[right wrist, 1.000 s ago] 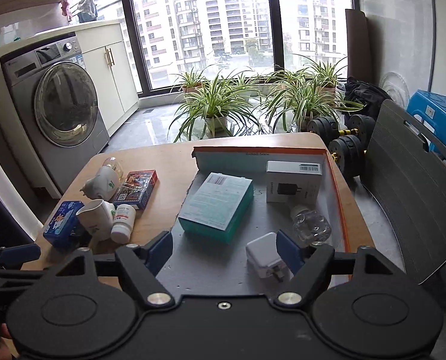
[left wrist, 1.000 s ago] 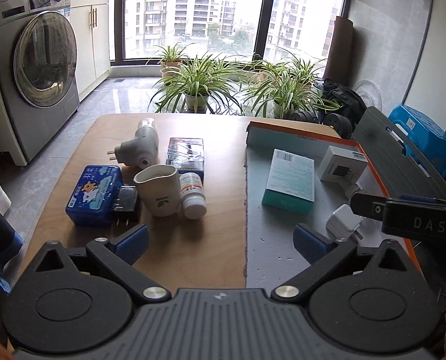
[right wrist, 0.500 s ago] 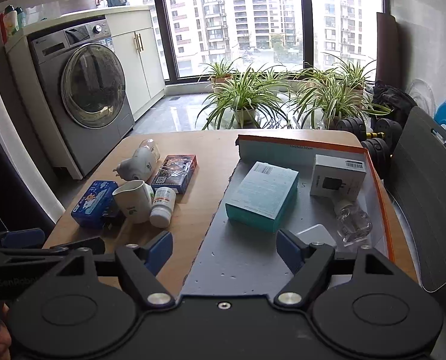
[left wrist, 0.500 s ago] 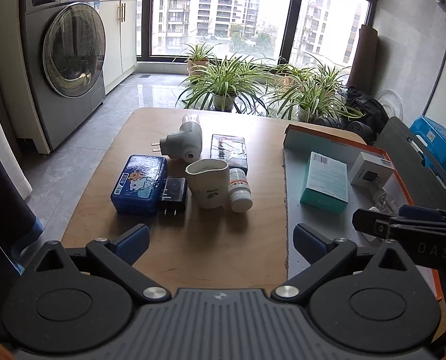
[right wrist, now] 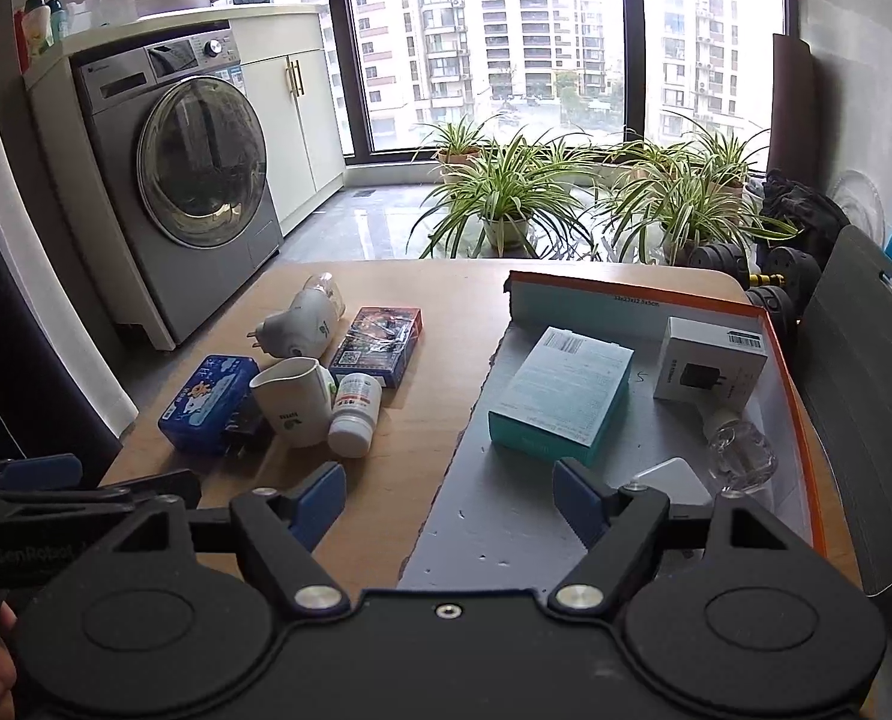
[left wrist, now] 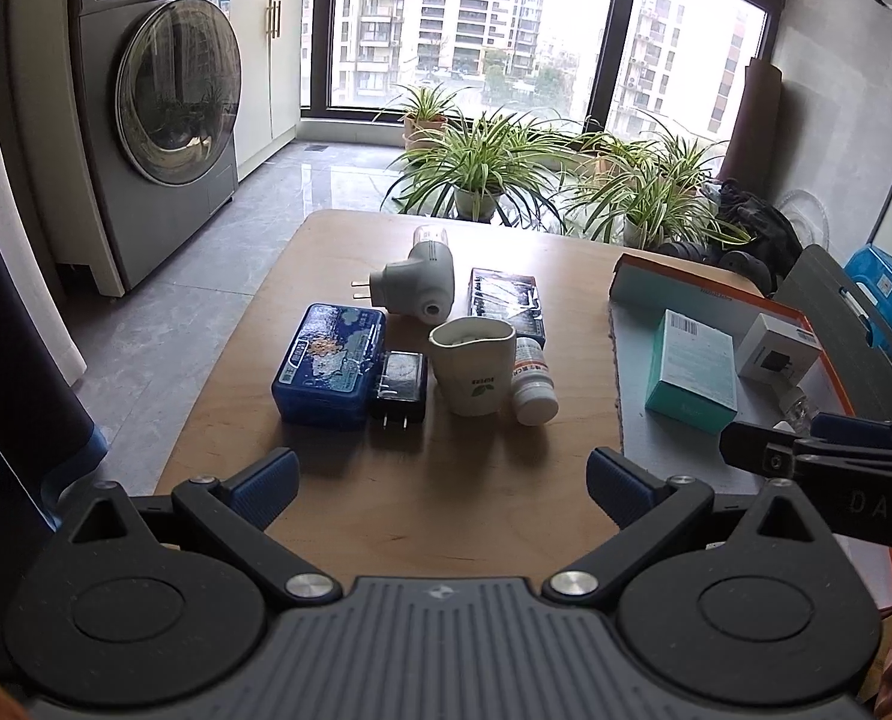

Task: Organize rigid objects
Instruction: 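Withdraw both open tools from the tray toward the items on the table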

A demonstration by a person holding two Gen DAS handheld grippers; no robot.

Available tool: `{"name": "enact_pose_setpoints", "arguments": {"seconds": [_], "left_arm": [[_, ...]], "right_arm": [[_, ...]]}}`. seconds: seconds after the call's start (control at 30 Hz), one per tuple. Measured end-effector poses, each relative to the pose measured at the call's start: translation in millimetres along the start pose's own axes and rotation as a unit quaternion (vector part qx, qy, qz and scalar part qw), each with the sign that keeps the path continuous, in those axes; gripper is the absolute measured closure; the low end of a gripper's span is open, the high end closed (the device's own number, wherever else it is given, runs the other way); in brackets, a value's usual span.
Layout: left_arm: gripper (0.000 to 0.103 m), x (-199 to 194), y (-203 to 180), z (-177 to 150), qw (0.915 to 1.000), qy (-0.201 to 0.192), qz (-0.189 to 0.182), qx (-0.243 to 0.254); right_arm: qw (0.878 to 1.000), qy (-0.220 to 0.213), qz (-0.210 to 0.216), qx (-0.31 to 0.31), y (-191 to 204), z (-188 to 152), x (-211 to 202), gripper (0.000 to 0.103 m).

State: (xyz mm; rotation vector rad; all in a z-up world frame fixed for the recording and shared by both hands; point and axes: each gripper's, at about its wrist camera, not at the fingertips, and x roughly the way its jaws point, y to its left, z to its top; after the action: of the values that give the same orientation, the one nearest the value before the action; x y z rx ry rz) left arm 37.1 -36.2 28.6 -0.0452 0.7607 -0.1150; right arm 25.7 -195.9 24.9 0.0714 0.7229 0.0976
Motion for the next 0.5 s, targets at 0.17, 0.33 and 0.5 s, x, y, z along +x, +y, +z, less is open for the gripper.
{"name": "enact_pose_setpoints", "arguments": {"seconds": [0.17, 0.33, 0.5], "left_arm": [[0.000, 2, 7, 0, 1.0000, 0.000, 0.001, -0.003], [0.000, 2, 14, 1, 1.0000, -0.001, 0.004, -0.007], [0.000, 5, 20, 2, 0.9999, 0.002, 0.009, -0.010]], "right_arm": [[1.000, 0.000, 0.001, -0.001, 4, 0, 4, 0.013], [1.000, 0.003, 0.008, -0.006, 11, 1, 8, 0.013], [1.000, 0.005, 0.018, -0.016, 17, 1, 12, 0.013]]}}
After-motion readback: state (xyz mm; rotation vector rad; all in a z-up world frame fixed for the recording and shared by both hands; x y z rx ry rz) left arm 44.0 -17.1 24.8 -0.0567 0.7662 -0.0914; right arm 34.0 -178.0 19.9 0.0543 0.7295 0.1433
